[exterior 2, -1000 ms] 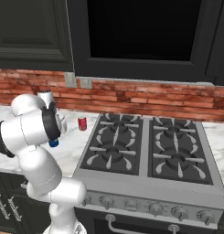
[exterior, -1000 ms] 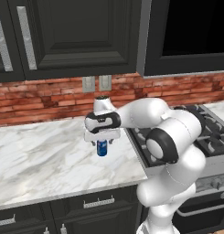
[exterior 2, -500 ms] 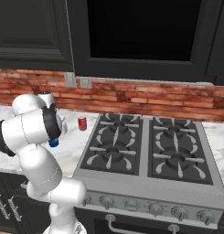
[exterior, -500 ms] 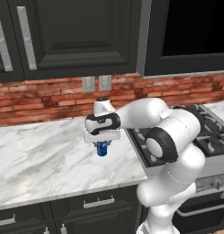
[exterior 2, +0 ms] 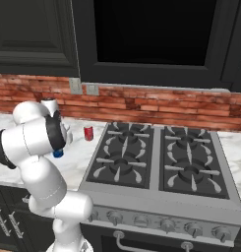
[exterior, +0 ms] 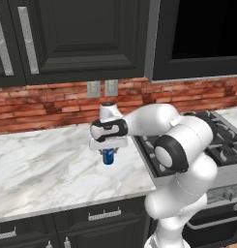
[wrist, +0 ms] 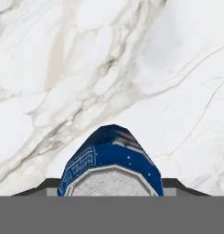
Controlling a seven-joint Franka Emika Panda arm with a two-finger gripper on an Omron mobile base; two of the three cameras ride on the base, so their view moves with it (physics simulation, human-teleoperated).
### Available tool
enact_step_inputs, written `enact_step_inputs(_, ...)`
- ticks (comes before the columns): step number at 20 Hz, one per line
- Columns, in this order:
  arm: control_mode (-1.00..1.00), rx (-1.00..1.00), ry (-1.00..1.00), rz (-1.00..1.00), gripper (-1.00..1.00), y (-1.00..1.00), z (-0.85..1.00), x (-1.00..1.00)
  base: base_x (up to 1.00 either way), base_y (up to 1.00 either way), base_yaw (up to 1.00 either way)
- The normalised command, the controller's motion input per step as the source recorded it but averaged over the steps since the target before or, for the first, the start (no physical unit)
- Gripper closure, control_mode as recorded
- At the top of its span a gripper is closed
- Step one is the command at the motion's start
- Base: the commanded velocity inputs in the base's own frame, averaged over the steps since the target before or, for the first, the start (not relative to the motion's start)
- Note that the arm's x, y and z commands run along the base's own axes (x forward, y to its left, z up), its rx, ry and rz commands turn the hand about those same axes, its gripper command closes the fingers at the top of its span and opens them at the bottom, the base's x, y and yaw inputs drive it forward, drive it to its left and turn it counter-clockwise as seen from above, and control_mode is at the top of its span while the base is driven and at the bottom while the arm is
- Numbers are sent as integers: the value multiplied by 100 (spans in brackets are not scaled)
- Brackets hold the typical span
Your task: Four empty soda cans are scattered around the kitchen. Gather all the cans and cluster them next to the stove for recycling.
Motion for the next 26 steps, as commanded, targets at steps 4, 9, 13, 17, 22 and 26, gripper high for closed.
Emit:
enact_step_inputs(4, -100, 0, 0, 0, 100, -19, 22, 2, 0, 0, 0)
enact_step_inputs(9, -100, 0, 0, 0, 100, -37, 11, 13, 0, 0, 0)
enact_step_inputs(13, -100, 0, 0, 0, 100, -33, 0, 20, 0, 0, 0)
enact_step_inputs(17, -100, 0, 0, 0, 100, -30, 0, 25, 0, 0, 0)
enact_step_inputs(22, -100, 0, 0, 0, 100, -26, 0, 27, 0, 0, 0)
enact_step_inputs(26, -100, 0, 0, 0, 100, -16, 0, 32, 0, 0, 0)
